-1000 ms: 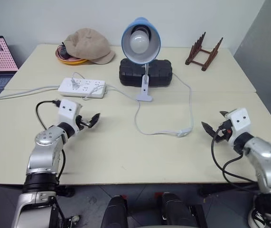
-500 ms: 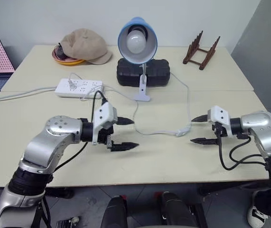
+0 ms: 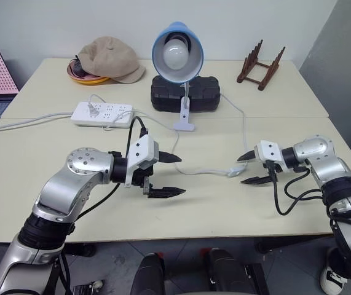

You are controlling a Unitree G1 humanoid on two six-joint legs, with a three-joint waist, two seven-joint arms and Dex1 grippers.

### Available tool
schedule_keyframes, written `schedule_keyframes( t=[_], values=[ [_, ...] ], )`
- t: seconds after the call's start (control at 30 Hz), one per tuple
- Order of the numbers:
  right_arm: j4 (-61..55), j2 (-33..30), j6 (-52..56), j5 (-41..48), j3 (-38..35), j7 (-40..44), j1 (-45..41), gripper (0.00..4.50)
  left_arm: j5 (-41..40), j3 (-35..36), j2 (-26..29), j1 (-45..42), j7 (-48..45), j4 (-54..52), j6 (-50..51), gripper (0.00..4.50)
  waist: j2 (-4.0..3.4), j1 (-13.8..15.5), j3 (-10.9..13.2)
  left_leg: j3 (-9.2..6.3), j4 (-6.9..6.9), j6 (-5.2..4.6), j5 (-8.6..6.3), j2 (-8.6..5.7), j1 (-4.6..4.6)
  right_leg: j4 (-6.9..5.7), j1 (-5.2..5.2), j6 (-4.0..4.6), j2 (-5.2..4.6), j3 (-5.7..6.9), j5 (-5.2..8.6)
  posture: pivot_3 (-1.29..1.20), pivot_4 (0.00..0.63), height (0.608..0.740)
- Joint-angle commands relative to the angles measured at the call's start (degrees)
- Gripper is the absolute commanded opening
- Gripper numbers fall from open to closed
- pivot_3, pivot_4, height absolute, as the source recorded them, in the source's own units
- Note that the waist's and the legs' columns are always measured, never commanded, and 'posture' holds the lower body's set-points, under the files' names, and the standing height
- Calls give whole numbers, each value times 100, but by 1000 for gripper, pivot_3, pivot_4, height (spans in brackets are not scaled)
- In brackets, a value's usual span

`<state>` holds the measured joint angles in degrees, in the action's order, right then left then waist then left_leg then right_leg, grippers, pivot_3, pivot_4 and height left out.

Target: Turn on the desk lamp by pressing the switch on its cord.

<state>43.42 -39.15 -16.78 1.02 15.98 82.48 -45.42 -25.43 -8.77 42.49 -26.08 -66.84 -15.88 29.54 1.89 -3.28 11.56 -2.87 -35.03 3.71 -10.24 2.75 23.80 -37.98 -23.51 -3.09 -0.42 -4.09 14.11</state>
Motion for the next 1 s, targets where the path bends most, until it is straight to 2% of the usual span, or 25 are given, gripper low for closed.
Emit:
schedule_keyframes(
  t=[0.03,0.27,0.37,0.57,0.7,0.83,1.0],
  values=[
    [103,-24,-182,-34,-101,116,-184,2733,-44,69,-35,-5,40,-151,-53,4500,0,0,0,0,0,0,0,0,0,0,0,0,0,0,0,0,150,740],
    [42,16,-112,89,-188,164,-148,1031,-120,106,-74,26,91,-168,33,4500,0,2,0,-1,0,0,0,0,-1,-1,0,-1,0,0,-1,0,150,740],
    [-631,85,700,545,-388,268,75,422,-442,312,-186,215,337,-144,464,4500,0,4,0,-1,0,0,0,0,-1,-2,0,-1,0,0,-1,0,150,740],
    [-2297,244,2623,1295,-774,-217,519,367,-970,591,-235,626,593,-397,1072,4500,-2,4,1,-10,0,0,0,2,-2,-14,-1,0,2,4,0,0,150,740],
    [-3938,200,4292,2018,-779,-390,877,367,-1391,687,-780,383,974,97,1516,4500,-6,49,0,-10,-8,0,0,0,-1,-10,2,0,1,4,0,0,150,740],
    [-4573,169,4803,2193,-768,-584,1007,367,-1467,554,-971,26,927,139,1678,4500,-4,65,0,-13,-17,0,0,-2,4,-13,2,-1,2,5,-1,0,150,740],
    [-4814,173,4936,2233,-712,-696,1044,367,-1376,289,-1047,-248,762,204,1661,4500,-5,58,0,-10,-17,0,0,-3,3,-8,4,-1,1,4,0,0,150,740]
  ],
)
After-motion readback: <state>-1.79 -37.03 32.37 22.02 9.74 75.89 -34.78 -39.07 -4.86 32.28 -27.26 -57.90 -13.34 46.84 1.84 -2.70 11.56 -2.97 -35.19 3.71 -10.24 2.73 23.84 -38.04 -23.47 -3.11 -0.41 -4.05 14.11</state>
